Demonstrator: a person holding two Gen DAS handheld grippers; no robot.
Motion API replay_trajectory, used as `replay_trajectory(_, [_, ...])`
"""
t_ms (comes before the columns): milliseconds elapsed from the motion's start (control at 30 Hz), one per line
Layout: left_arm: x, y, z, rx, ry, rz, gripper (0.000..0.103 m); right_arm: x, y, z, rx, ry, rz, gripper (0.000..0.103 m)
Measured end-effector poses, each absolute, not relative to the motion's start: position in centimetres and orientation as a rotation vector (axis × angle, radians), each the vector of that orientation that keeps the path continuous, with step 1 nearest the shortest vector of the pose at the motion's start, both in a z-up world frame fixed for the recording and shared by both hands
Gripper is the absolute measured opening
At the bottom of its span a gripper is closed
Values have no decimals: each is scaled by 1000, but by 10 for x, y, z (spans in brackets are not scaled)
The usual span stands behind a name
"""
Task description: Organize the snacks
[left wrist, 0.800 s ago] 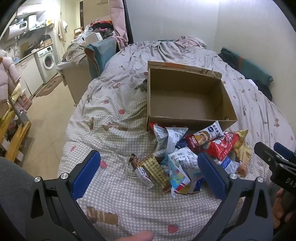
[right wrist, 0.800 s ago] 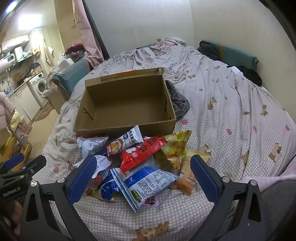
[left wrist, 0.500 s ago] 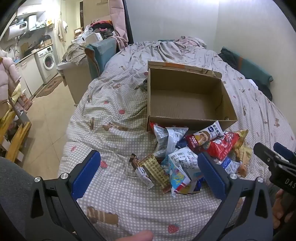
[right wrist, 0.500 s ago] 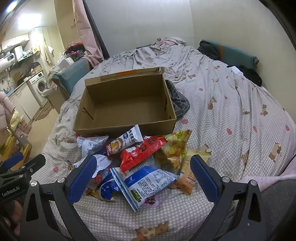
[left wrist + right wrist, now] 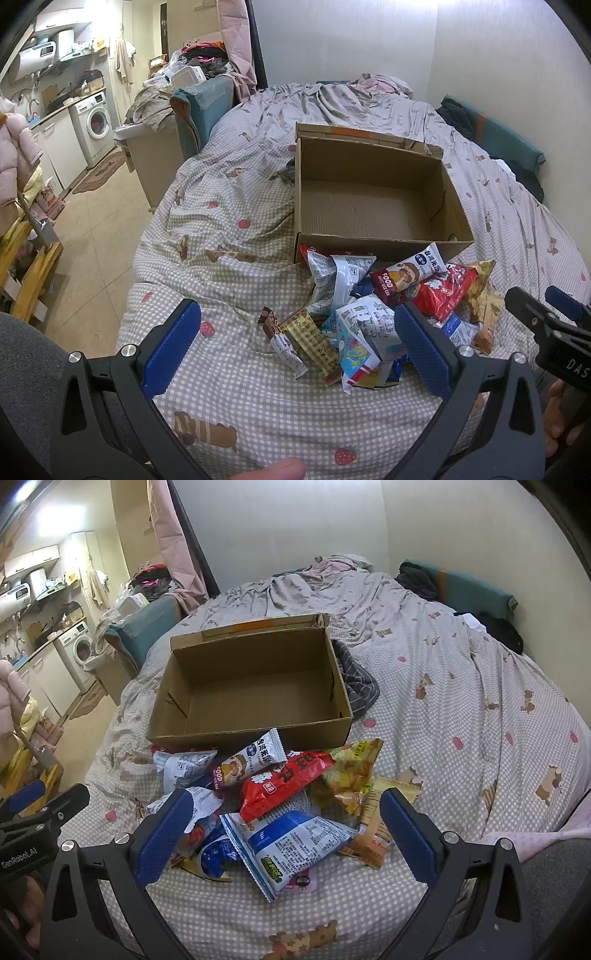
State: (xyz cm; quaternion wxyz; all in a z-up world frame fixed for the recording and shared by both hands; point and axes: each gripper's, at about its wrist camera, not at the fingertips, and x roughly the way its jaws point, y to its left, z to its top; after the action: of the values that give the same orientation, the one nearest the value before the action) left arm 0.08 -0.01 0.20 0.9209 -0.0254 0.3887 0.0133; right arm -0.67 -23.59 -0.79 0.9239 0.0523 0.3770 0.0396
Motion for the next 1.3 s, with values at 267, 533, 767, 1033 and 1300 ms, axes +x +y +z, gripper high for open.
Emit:
replay_trajectory(267, [1,0,2,-51,797,28,103,-7,-236,-8,106,773,80,103])
replay_trajectory(533, [0,2,3,-53,796,28,103,-7,-236,-8,103,773,78,103])
replay_trajectory(767, [0,9,8,-65,799,34,103,-6,-235,-8,108,770,79,103])
replay_trajectory(1033, [0,9,9,-62,797,35,103,-6,-236,-7,103,773,82,103])
replay_trajectory(1300, [0,10,9,-61,797,36,103,-6,-235,-7,101,772,81,103])
